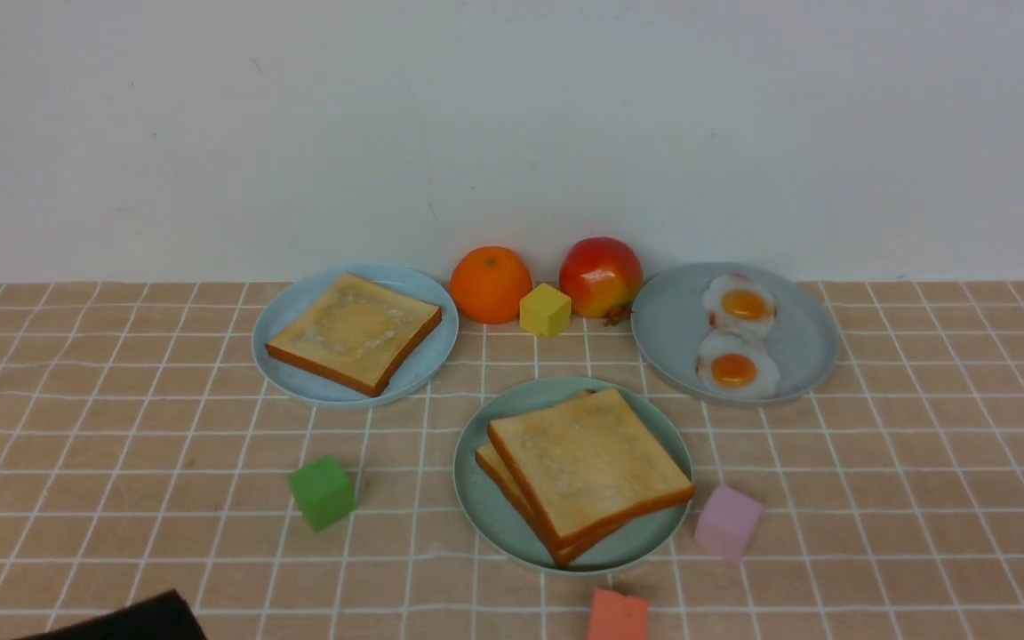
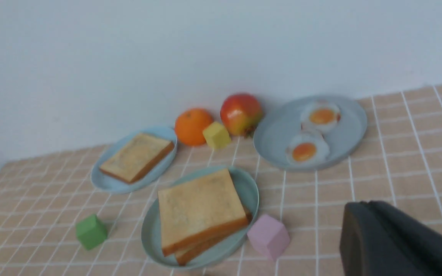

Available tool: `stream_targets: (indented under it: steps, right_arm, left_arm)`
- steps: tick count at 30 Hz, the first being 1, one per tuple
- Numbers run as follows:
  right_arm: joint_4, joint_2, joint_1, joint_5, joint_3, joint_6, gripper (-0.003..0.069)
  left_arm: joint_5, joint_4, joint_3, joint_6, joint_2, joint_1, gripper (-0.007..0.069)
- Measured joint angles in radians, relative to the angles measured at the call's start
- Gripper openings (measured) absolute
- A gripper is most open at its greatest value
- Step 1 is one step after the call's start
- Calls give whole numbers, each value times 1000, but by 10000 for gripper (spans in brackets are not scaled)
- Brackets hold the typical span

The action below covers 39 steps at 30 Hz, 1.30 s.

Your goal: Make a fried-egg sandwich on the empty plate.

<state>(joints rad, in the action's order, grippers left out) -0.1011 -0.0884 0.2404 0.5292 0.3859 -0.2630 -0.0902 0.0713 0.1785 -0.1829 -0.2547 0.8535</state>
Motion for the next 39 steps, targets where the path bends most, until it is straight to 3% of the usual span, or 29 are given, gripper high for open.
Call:
stream_targets:
  steps: [4, 12, 17, 21, 28, 39]
  right_arm:
    - [0, 0, 0, -91, -95, -2, 9]
    - [14, 0, -2, -101, -251, -2, 15]
    - [90, 37, -114, -121, -316, 20, -13]
    - [74, 90, -196, -127, -397, 157, -15]
    - [37, 99, -205, -136, -399, 239, -15]
    - [33, 99, -205, -138, -400, 253, -13]
  left_arm:
    - [34, -1, 0, 0, 0, 0, -13]
    - [73, -3, 0, 0, 0, 0, -13]
    - [83, -3, 0, 0, 0, 0, -13]
    - [90, -4, 0, 0, 0, 0, -13]
    - [90, -4, 0, 0, 0, 0, -13]
    - [90, -4, 0, 0, -1, 0, -3]
